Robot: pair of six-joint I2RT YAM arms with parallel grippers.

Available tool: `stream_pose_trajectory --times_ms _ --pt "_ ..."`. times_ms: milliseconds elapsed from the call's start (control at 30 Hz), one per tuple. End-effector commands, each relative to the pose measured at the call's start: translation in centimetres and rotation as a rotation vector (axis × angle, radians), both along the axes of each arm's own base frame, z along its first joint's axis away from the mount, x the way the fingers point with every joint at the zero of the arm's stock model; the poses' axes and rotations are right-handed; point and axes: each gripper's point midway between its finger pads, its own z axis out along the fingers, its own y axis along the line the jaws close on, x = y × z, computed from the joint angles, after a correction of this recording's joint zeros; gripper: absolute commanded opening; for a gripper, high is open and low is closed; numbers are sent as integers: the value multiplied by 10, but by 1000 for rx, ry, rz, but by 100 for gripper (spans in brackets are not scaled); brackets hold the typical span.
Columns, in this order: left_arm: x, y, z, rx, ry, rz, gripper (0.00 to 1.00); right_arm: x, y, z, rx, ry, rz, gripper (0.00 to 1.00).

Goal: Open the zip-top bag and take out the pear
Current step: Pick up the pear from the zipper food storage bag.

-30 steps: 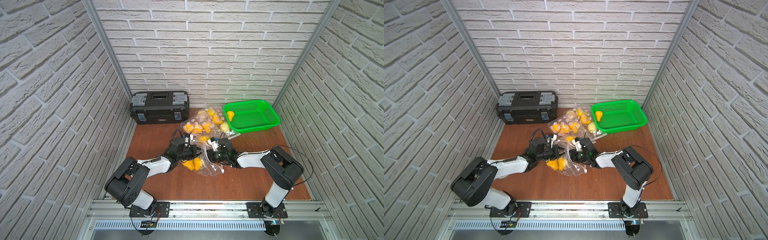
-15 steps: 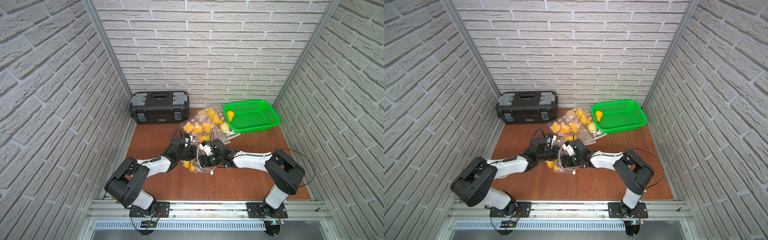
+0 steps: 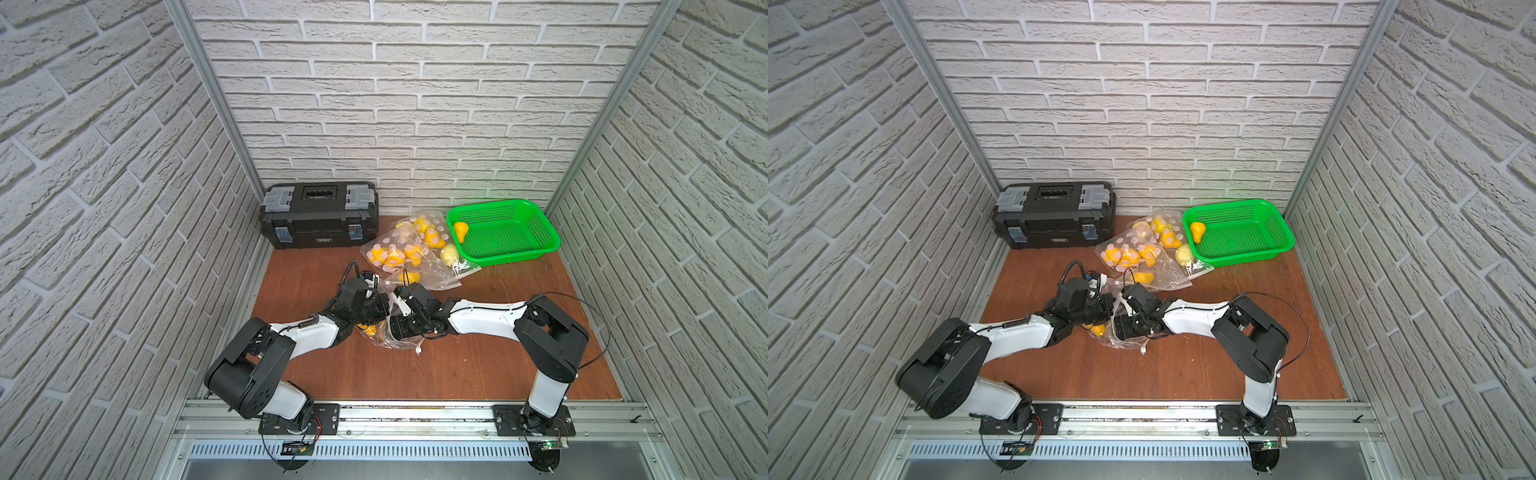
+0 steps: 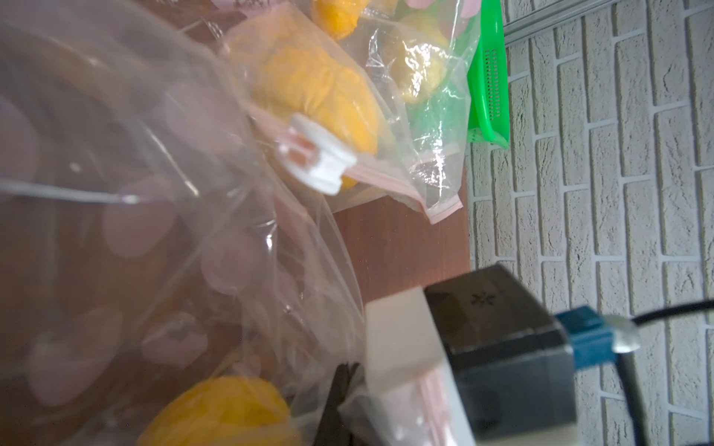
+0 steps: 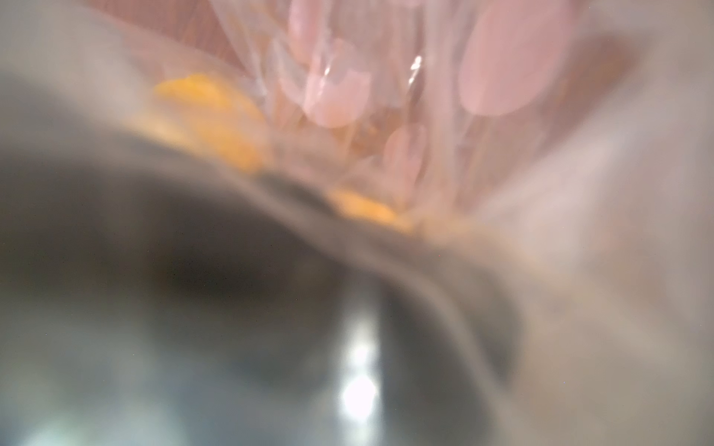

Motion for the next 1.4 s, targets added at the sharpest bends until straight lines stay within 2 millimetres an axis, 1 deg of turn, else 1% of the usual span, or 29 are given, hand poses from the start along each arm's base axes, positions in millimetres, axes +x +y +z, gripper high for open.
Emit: stream_pose_trajectory --times_ms 0,67,133,200,267,367,467,533,600,700,800,900,1000,1067,1200,1267,1367 --pt "0 -5 22 -47 -84 -28 0 5 -9 -14 -67 -11 -42 72" --pt "1 2 16 -21 -69 -3 0 8 -2 -6 -14 -35 -28 72" --pt "0 11 8 24 -49 20 0 10 4 8 69 -85 -35 73" --pt "-2 13 9 23 -54 19 0 13 5 17 95 -115 -42 77" --pt "-3 11 13 9 -60 7 0 18 8 19 97 -130 -50 80" --pt "-5 10 15 3 -60 -5 0 27 13 13 71 -127 -58 80" --pt "-6 13 14 9 -55 6 0 31 15 -1 26 -101 -61 77" --pt "-7 17 11 22 -46 16 0 30 13 -8 13 -87 -62 70" --pt "-7 22 8 37 -42 28 0 27 9 -9 9 -83 -65 64" --pt "-3 36 -1 90 -15 78 0 25 0 -2 18 -82 -69 51" --pt "3 59 -15 188 27 151 0 20 -14 13 30 -81 -66 41" --pt "9 79 -24 274 58 205 0 11 -31 27 58 -65 -63 38" --pt "13 92 -31 311 84 245 0 2 -51 36 71 -36 -69 36" --pt "14 97 -34 324 95 264 0 -3 -65 40 80 -13 -80 35" --pt "13 101 -42 341 118 275 0 -12 -86 50 101 7 -84 32" --pt "13 101 -46 344 130 274 0 -15 -96 55 94 8 -93 31" --pt "11 101 -49 349 141 269 0 -15 -112 67 104 -4 -128 31"
